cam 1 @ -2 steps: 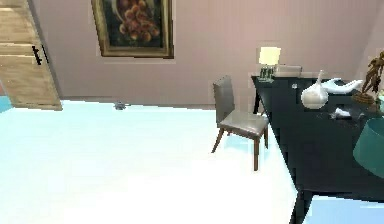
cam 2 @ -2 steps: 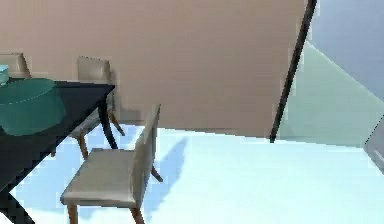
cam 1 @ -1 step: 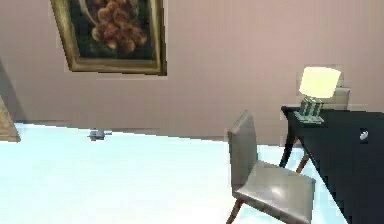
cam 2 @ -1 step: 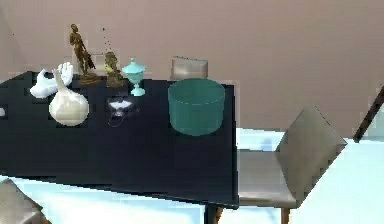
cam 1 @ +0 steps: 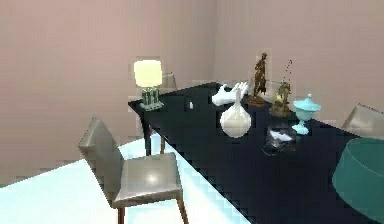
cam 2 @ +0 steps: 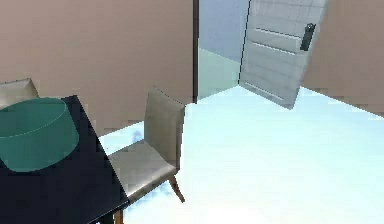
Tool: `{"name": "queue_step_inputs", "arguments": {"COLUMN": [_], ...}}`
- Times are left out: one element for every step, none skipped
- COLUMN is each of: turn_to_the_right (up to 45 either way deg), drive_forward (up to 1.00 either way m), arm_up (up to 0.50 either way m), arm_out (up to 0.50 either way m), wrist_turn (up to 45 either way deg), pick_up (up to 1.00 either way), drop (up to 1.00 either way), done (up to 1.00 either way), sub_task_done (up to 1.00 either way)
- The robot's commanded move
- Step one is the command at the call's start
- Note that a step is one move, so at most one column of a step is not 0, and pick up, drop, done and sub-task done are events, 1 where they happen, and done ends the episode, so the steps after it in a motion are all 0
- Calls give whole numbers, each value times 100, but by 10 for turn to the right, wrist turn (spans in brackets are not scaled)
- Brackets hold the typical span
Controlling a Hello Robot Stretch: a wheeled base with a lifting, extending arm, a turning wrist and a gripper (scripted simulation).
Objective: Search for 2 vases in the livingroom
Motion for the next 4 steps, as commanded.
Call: {"name": "queue_step_inputs", "arguments": {"turn_to_the_right": [120, 0, -450, -60], "drive_forward": [0, 0, 0, 0], "arm_up": [0, 0, 0, 0], "arm_out": [0, 0, 0, 0], "wrist_turn": [0, 0, 0, 0], "pick_up": [0, 0, 0, 0], "drop": [0, 0, 0, 0], "done": [0, 0, 0, 0], "sub_task_done": [0, 100, 0, 0]}}
